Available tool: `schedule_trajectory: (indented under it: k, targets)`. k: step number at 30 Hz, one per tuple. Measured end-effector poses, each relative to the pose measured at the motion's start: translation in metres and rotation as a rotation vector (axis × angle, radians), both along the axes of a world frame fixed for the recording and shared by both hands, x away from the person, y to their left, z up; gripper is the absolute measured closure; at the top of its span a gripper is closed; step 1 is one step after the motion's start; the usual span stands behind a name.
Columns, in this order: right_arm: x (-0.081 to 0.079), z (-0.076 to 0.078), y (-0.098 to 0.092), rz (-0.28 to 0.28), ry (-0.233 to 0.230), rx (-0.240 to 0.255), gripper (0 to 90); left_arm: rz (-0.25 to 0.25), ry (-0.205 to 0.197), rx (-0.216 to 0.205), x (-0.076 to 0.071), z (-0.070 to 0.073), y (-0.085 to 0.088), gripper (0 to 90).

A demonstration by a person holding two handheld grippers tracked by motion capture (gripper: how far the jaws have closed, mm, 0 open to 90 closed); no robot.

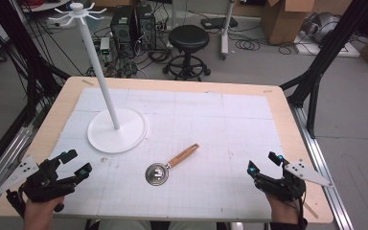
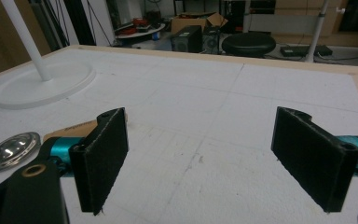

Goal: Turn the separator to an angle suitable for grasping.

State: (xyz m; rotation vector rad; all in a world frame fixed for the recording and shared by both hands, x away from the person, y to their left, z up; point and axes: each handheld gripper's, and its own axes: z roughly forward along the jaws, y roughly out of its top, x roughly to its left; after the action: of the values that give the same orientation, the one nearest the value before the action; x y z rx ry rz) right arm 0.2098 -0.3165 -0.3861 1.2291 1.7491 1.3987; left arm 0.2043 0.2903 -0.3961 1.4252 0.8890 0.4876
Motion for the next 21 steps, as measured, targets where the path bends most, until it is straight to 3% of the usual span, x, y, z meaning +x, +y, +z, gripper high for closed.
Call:
schedule_trajectory:
  k: [9,14,17,21]
  targets:
    - [0.003,-0.003,-0.002,0.001,0.015,0.004,17.5,0.015,0.012,-0.003,0.003,-0.002,0.003,19.1]
    - [0.011,-0.006,0.003,0.007,0.036,0.004,23.0,0.031,0.028,-0.007,0.004,-0.004,0.006,19.4]
    - [0.023,-0.008,0.009,0.004,0.088,0.024,32.4,0.033,0.031,-0.004,0.005,-0.005,0.006,19.5]
    - [0.046,-0.011,0.026,0.045,0.131,-0.013,48.3,0.02,0.035,0.011,0.007,-0.006,0.007,19.9]
